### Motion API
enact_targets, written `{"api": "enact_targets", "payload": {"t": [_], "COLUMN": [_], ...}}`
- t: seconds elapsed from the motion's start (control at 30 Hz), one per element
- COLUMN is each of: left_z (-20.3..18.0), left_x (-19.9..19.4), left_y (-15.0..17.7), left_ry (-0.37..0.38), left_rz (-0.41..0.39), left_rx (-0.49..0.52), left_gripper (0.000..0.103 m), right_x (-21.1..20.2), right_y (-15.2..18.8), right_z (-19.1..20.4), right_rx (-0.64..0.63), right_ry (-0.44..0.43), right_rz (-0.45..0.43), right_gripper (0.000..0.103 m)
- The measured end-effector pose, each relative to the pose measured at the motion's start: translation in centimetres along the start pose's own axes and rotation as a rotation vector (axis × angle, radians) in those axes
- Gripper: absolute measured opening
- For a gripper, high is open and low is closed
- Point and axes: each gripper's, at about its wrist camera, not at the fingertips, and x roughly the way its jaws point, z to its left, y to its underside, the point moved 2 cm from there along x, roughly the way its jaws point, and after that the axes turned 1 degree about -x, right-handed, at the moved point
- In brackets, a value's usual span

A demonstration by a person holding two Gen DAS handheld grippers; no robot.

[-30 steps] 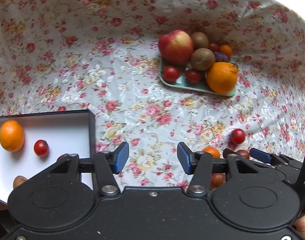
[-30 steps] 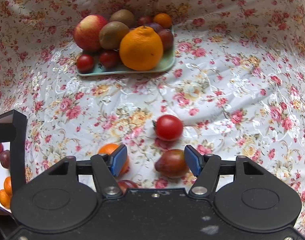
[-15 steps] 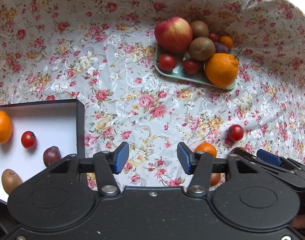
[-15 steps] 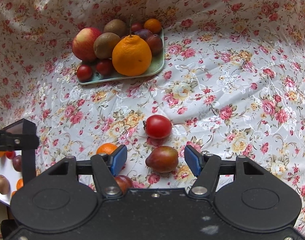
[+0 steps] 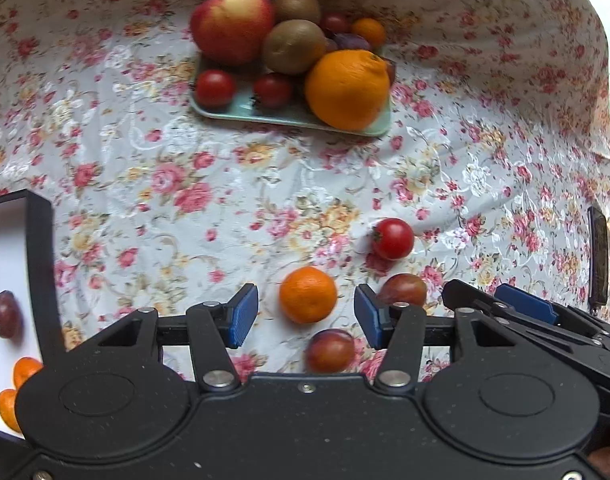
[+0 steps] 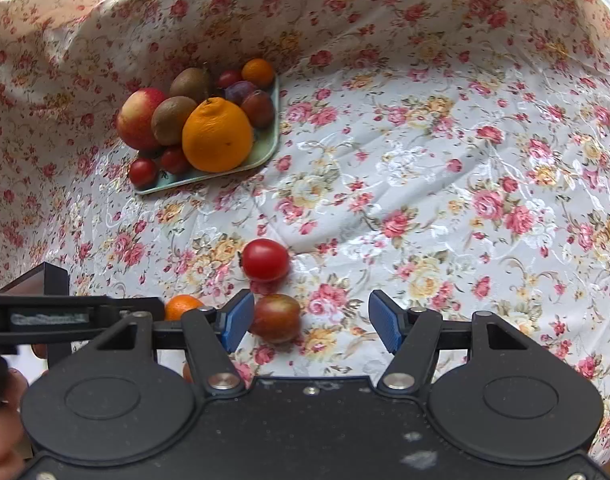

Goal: Organize fruits
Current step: 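Move both open tools away from the box toward the loose fruits, then grasp a mandarin with the left tool while the right tool grasps a dark plum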

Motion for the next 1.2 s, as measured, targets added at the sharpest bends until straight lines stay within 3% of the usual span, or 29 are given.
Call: {"api": "enact_targets", "payload": {"t": [0.37,0.53,0.87,1.2], "left_z": [-0.9,-0.5,2.0,4.4], "left_x": [3.4,4.1,1.0,-0.9], "left_y": [0.2,0.0,-0.6,-0.2], "left_ry": [-0.087,-0.088,-0.131,-0.167], "left_rz": [0.028,0.031,-0.002,-0.011], "left_rx": [-0.027,-0.058,-0.157,-0.146], "left_gripper": [0.058,0.047,0.047,0.047], "right_x": [-1.0,-0.8,0.8,3.1], "right_y": [0.3,0.5,0.7,0.7], "right_z": [-1.4,-1.5,-0.2,2.8], "right_rx": [0.012,0.019,0.021,0.006], "right_ry": [-0.026,-0.025,-0.029,-0.016], "right_rz": [-0.004,0.009,0.052,0.083], "right_gripper": [0.067,0.067,0.067,0.067]}}
